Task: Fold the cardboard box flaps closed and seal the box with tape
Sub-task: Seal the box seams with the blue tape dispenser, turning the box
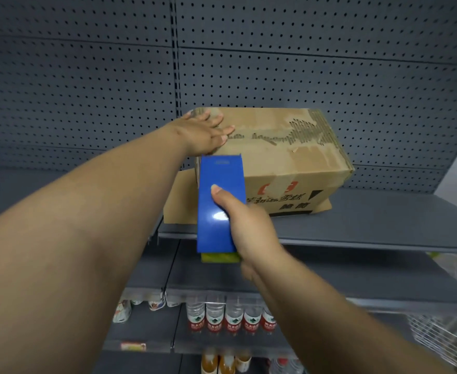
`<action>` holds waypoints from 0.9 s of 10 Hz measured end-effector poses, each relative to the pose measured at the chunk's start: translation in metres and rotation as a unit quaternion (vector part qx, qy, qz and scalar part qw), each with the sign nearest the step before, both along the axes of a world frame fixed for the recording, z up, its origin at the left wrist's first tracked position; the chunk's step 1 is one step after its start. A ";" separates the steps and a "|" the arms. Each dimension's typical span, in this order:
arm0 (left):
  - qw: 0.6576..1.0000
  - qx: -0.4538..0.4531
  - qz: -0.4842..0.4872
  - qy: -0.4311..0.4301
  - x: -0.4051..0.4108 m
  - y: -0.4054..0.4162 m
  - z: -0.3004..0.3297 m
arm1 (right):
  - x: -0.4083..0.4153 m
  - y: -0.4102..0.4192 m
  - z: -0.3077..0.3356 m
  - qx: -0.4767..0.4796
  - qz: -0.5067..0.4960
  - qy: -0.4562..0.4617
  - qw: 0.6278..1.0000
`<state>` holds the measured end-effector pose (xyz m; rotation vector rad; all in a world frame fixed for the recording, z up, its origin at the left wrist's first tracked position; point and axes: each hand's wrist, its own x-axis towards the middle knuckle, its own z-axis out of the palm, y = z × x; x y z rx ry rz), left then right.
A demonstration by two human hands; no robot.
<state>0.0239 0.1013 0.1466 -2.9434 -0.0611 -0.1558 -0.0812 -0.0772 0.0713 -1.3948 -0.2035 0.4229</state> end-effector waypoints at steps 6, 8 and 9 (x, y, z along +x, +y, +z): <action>1.000 0.000 0.006 -0.010 -0.006 -0.005 -0.001 | -0.019 -0.010 -0.025 -0.030 0.004 -0.003 1.000; 1.000 -0.004 0.008 -0.009 -0.005 -0.004 -0.001 | -0.023 -0.012 -0.033 -0.043 -0.005 -0.007 0.999; 1.000 -0.003 0.008 -0.010 -0.004 -0.003 -0.001 | -0.023 -0.013 -0.035 -0.047 -0.009 -0.012 0.999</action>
